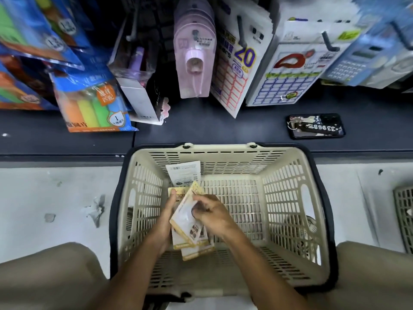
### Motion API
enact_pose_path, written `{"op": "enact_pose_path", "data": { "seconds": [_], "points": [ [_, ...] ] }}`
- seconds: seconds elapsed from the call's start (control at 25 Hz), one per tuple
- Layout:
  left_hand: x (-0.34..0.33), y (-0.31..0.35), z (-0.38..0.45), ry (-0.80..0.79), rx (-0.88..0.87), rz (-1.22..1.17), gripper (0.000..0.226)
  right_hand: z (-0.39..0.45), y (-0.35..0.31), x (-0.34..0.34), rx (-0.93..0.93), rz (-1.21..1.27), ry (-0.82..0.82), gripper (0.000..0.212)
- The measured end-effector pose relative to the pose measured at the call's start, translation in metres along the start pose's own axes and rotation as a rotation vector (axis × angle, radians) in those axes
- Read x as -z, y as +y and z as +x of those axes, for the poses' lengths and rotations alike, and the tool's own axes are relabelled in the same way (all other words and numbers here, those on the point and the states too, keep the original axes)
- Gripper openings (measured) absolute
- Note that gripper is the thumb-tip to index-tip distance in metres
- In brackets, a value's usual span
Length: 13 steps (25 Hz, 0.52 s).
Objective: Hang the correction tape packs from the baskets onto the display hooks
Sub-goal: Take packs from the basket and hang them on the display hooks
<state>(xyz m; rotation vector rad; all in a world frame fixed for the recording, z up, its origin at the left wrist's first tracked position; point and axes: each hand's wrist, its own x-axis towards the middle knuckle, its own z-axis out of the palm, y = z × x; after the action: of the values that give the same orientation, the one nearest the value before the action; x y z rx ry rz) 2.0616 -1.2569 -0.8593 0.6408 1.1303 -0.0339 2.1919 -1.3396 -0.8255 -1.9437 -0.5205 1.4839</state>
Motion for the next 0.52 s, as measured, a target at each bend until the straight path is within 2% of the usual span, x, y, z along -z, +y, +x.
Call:
{"op": "enact_pose_path", "data": {
  "seconds": [0.04,0.12,0.2,0.24,0.32,0.4,0.48,0.52],
  "points": [
    [0.005,-0.001,-0.001,-0.032,-0.015,0.043,0.059,0.001,0.006,0.0,0.078,-0.007,-0.026,0.046],
    [0.008,0.0,-0.003,0.062,-0.083,0.198,0.054,0.008,0.012,-0.001,0.144,0.16,-0.029,0.062],
    [0.005,0.001,0.0,0.227,-0.09,0.236,0.043,0.026,0.007,-0.001,0.042,0.374,0.148,0.062],
    [0.002,0.001,0.001,0.294,-0.072,0.233,0.039,0.037,0.002,0.0,-0.025,0.361,0.244,0.06],
    [-0.003,-0.004,0.005,0.443,-0.06,0.217,0.033,0.061,-0.006,-0.003,-0.086,0.047,0.282,0.059],
    [-0.005,-0.013,0.005,0.562,-0.072,0.189,0.032,0.079,-0.012,-0.011,-0.045,-0.248,0.341,0.047],
    [-0.003,-0.018,0.004,0.642,-0.084,0.141,0.033,0.087,-0.018,-0.017,0.083,-0.445,0.407,0.032],
    [-0.002,-0.018,0.004,0.656,-0.079,0.131,0.033,0.086,-0.017,-0.015,0.182,-0.518,0.375,0.028]
  ]
}}
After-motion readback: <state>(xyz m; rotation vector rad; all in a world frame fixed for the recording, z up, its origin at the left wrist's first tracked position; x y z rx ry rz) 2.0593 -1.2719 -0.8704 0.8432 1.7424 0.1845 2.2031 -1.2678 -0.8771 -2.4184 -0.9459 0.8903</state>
